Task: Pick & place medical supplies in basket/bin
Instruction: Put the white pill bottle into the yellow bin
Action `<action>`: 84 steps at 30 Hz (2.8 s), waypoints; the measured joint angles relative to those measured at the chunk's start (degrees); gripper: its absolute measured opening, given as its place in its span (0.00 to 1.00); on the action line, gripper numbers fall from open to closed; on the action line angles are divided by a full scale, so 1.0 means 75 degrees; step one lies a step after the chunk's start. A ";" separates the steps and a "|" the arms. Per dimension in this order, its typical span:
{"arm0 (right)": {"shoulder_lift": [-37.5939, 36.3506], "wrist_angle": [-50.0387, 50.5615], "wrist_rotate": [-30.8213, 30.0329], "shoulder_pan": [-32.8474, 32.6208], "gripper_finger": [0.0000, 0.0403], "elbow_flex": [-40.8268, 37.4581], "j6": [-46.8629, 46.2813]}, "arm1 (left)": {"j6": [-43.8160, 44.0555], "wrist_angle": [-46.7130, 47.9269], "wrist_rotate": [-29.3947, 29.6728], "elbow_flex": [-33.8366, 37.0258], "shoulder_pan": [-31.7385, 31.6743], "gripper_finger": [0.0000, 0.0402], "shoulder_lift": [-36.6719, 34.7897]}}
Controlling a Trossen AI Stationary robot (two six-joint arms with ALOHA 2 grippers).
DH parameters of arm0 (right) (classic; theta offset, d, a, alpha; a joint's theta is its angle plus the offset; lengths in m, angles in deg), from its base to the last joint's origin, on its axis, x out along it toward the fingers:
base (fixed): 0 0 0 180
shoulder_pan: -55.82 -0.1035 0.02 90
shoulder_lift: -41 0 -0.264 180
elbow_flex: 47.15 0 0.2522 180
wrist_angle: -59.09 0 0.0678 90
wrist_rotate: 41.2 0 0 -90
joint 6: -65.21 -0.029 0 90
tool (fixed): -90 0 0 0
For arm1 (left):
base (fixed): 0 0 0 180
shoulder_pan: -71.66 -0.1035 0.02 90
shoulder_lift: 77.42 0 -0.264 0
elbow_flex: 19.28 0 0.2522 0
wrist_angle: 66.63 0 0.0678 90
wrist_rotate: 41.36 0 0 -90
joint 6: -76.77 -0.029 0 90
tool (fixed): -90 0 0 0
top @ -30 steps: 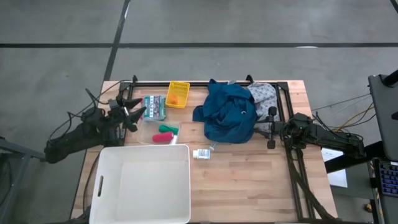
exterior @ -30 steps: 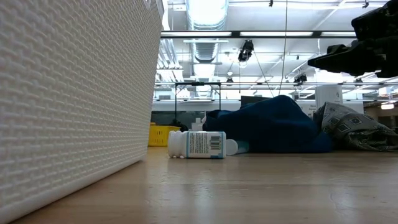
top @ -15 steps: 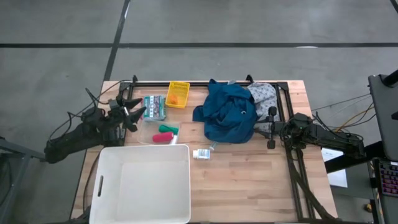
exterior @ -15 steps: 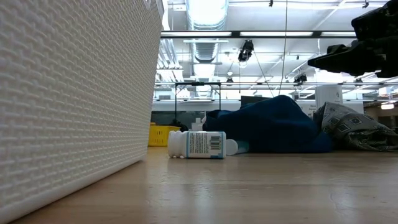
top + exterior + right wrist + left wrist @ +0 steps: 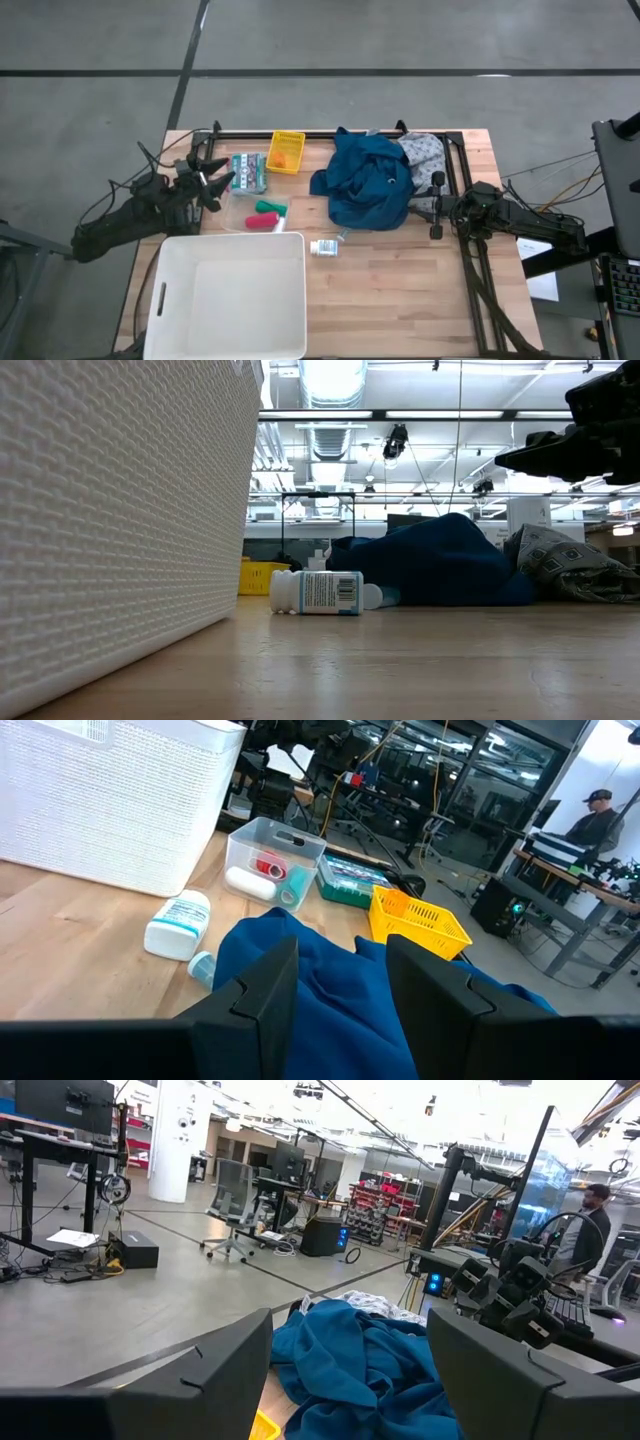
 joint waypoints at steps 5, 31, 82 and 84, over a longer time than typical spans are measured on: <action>-0.0003 -0.0003 0.0006 0.0003 0.37 -0.0001 0.0543 | 0.0000 0.0000 0.0000 0.0000 0.0000 0.68 0.0000; 0.3890 -0.1962 0.0411 0.0003 0.37 0.1763 -0.1002 | 0.0003 0.0009 0.0000 0.0000 0.0000 0.68 0.0000; 1.2007 -0.0641 -0.0219 -0.1620 0.70 0.6784 -0.3213 | 0.0012 0.4209 0.0002 0.0003 -0.0001 0.68 0.0000; 1.2034 -0.0670 -0.0217 -0.1656 0.75 0.6784 -0.3166 | 0.0071 0.4253 0.0000 0.0017 0.0000 0.68 0.0004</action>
